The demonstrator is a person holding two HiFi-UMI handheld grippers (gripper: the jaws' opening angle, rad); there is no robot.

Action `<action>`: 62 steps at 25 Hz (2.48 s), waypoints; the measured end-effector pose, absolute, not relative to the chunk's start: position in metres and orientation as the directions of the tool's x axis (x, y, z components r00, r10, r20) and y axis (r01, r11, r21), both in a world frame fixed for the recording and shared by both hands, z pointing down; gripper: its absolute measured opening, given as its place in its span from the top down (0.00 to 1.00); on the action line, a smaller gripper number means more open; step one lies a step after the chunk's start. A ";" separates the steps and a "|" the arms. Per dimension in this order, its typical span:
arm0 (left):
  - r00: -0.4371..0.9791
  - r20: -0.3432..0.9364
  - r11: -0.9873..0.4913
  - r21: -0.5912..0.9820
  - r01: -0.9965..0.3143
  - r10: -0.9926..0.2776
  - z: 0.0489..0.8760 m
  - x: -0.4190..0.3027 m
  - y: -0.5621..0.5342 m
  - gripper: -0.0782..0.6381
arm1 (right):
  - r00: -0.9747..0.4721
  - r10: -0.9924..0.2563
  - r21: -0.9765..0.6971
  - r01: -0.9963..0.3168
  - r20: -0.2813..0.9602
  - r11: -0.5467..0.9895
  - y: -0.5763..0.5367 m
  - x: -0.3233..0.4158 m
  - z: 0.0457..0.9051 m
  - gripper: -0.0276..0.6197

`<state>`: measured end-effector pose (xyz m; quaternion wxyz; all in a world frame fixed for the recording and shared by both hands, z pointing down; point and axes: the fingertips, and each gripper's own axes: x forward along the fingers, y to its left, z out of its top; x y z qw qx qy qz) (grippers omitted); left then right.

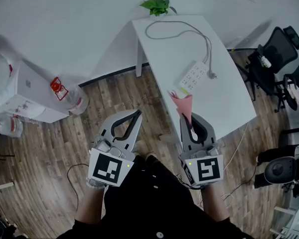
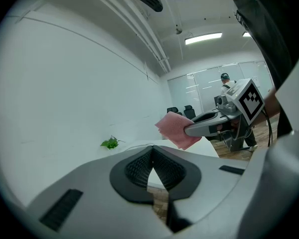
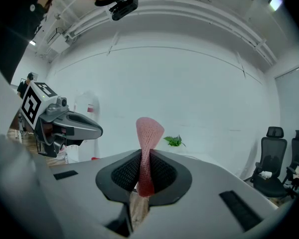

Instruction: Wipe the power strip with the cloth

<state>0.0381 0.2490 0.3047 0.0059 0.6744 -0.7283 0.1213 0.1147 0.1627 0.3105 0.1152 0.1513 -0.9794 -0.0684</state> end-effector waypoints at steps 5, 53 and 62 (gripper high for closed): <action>-0.087 0.173 0.058 -0.166 -0.984 -0.981 0.305 0.035 0.254 0.87 | -0.919 -0.337 0.166 -0.306 0.205 0.937 0.163 0.114 0.310 0.87; -0.023 0.171 -0.009 -0.184 -0.983 -0.985 0.314 -0.045 0.167 0.87 | -0.853 -0.496 0.216 -0.460 0.164 0.862 0.059 0.058 0.303 0.87; 0.019 0.186 -0.053 -0.178 -0.983 -0.982 0.315 -0.064 0.098 0.87 | -0.841 -0.513 0.199 -0.480 0.175 0.855 -0.011 0.036 0.307 0.87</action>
